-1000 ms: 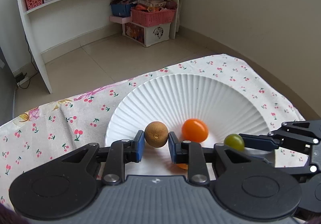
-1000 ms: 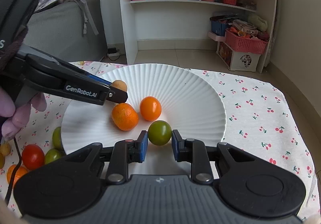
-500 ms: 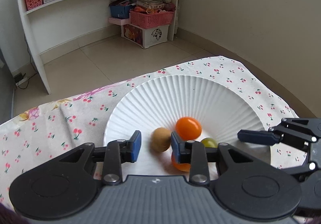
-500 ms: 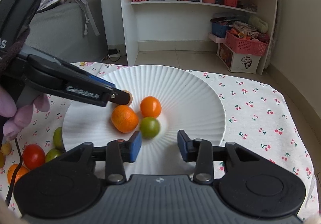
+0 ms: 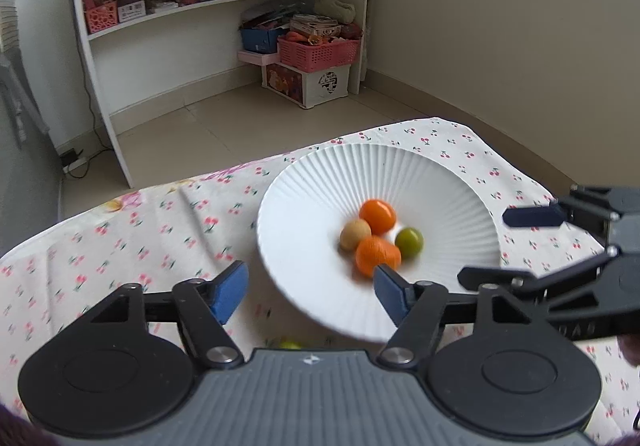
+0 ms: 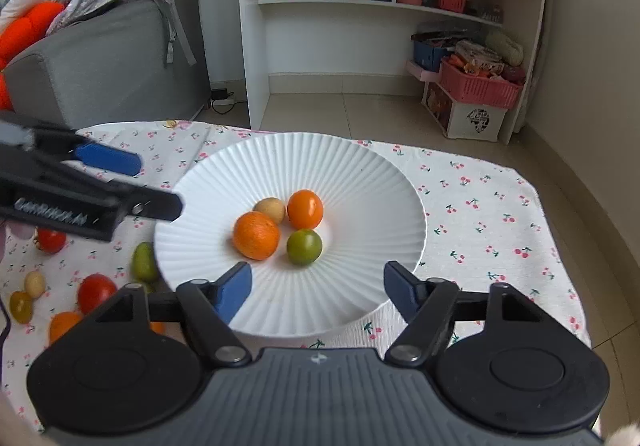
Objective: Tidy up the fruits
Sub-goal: 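Withdraw both grippers from the plate back over the table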
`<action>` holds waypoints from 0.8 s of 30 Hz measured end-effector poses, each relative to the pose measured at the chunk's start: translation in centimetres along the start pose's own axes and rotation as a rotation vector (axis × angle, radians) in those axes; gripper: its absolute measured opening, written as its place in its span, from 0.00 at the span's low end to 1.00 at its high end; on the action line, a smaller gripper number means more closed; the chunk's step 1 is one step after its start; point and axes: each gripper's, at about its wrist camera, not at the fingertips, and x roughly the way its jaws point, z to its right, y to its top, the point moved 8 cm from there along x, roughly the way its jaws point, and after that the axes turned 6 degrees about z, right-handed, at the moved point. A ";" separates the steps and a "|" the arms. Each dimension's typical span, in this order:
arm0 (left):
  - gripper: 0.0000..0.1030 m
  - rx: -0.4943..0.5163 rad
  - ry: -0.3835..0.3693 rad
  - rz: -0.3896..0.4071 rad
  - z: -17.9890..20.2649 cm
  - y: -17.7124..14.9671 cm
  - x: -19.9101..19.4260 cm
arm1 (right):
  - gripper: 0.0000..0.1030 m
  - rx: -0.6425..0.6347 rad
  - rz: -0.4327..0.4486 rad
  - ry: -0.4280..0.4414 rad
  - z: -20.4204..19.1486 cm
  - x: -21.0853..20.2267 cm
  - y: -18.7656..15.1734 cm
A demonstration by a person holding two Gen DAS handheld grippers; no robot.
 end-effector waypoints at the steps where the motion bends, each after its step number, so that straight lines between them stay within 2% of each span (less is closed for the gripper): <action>1: 0.69 -0.003 0.003 0.002 0.0 -0.2 -0.5 | 0.73 -0.001 0.003 -0.001 -0.2 -0.3 0.1; 2: 0.73 -0.007 0.007 0.004 -0.1 -0.5 -1.1 | 0.74 0.000 0.005 -0.002 -0.4 -0.6 0.2; 7: 0.78 -0.022 0.016 0.009 -0.4 -2.1 -4.1 | 0.77 0.005 0.002 -0.004 -1.4 -2.0 0.2; 9: 0.83 -0.035 0.017 0.021 -0.6 -2.7 -5.3 | 0.81 0.012 0.008 0.002 -2.0 -2.7 0.2; 24: 0.92 -0.147 0.074 0.035 -2.9 -8.1 -11.4 | 0.94 0.023 0.042 0.056 -6.8 -5.9 -0.6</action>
